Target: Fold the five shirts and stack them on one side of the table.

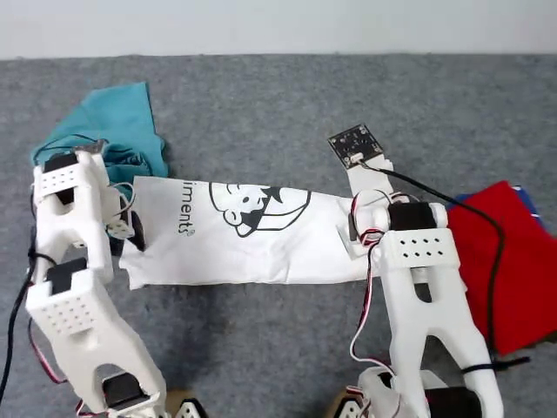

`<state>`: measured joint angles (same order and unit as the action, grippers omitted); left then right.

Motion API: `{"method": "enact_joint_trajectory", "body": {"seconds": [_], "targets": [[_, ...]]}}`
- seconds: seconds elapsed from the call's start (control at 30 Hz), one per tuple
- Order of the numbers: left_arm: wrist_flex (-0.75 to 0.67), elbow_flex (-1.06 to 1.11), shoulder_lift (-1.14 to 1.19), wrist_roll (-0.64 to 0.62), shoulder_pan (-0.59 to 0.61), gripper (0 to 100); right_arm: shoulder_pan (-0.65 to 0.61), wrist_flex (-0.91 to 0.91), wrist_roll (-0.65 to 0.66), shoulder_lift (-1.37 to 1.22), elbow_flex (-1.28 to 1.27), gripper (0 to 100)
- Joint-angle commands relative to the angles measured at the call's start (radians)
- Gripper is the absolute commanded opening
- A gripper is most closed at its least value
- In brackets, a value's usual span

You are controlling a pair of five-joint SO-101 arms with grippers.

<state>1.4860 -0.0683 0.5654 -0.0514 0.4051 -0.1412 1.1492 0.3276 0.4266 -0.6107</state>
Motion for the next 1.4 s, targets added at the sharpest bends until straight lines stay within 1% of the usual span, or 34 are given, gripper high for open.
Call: {"method": "enact_joint_trajectory", "body": {"seconds": [0.0,0.17,0.23,0.3,0.33,0.5,0.6,0.73,0.8,1.0,1.23,1.37], "targets": [[-0.009,-0.028,0.058,-0.031,-0.034,17,0.015,0.008,0.005,0.028,0.003,19.1],[-0.002,-0.042,0.089,-0.032,-0.069,15,0.013,0.008,0.005,0.028,0.003,19.1],[0.002,-0.051,0.087,-0.032,-0.074,10,0.013,0.008,0.005,0.028,0.003,19.1],[0.023,-0.074,0.094,-0.032,-0.074,2,0.013,0.008,0.005,0.028,0.003,19.1],[0.035,-0.085,0.095,-0.032,-0.074,1,0.012,0.010,0.005,0.028,0.003,19.1],[0.071,-0.139,0.086,-0.032,-0.068,1,0.008,0.015,0.006,0.036,0.003,19.1],[0.147,-0.219,0.083,-0.032,-0.068,1,0.012,0.016,0.006,0.038,0.003,19.1],[0.269,-0.381,0.083,-0.032,-0.072,1,0.010,0.016,0.006,0.038,0.003,19.1],[0.270,-0.417,0.081,-0.034,-0.072,1,0.012,0.016,0.006,0.038,0.003,19.1],[0.269,-0.381,0.118,-0.034,-0.069,2,0.013,0.018,0.009,0.038,0.003,19.1],[0.269,-0.377,0.164,-0.034,-0.066,11,0.013,0.018,0.011,0.038,0.003,19.1],[0.269,-0.381,0.149,-0.025,-0.063,15,0.013,0.018,0.011,0.038,0.003,19.1]]}}
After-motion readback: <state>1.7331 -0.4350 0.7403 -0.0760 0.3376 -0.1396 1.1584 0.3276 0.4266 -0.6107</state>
